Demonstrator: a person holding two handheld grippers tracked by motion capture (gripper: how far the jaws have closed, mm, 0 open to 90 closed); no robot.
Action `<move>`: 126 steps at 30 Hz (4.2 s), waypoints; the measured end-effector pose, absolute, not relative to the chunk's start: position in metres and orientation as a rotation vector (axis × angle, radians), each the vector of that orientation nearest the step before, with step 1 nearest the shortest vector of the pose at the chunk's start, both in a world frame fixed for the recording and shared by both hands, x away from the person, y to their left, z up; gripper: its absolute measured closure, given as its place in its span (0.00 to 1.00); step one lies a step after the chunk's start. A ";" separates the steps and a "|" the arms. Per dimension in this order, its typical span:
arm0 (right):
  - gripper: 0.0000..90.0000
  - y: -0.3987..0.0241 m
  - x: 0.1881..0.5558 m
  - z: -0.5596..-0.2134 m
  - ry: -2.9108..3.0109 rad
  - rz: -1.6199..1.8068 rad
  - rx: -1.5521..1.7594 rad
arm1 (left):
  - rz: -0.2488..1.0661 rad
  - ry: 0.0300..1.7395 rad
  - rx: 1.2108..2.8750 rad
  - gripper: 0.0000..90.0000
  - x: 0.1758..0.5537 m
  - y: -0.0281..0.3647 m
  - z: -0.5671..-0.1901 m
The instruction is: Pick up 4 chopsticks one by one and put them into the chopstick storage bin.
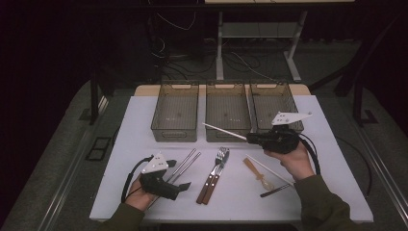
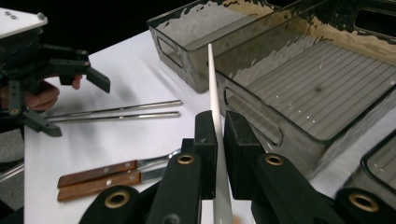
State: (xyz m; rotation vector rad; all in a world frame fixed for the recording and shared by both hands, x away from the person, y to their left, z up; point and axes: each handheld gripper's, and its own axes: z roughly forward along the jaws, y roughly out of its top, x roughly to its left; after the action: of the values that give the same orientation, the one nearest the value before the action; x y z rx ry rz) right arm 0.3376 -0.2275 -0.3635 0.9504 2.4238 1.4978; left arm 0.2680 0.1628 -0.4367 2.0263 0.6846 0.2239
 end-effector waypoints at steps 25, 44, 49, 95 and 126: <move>0.94 -0.169 0.372 -0.346 2.393 1.473 0.981 | 0.217 0.684 2.020 0.05 0.268 0.164 -0.435; 0.94 -0.113 0.412 -0.346 2.332 1.408 1.073 | 0.200 0.677 2.007 0.05 0.268 0.165 -0.434; 0.94 -0.096 0.424 -0.348 2.328 1.382 1.088 | 0.200 0.676 2.005 0.05 0.268 0.164 -0.434; 0.67 0.002 0.477 -0.370 2.424 1.153 1.084 | 0.185 0.670 1.990 0.05 0.272 0.167 -0.434; 0.45 -0.103 0.415 -0.349 2.456 1.367 1.021 | 0.194 0.672 2.033 0.05 0.270 0.161 -0.437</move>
State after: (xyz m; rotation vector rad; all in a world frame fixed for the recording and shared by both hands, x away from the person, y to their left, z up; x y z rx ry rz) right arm 0.4148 -0.1029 -0.3492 1.0210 2.4560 1.3673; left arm 0.2700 0.1608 -0.4374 2.0330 0.6719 0.1936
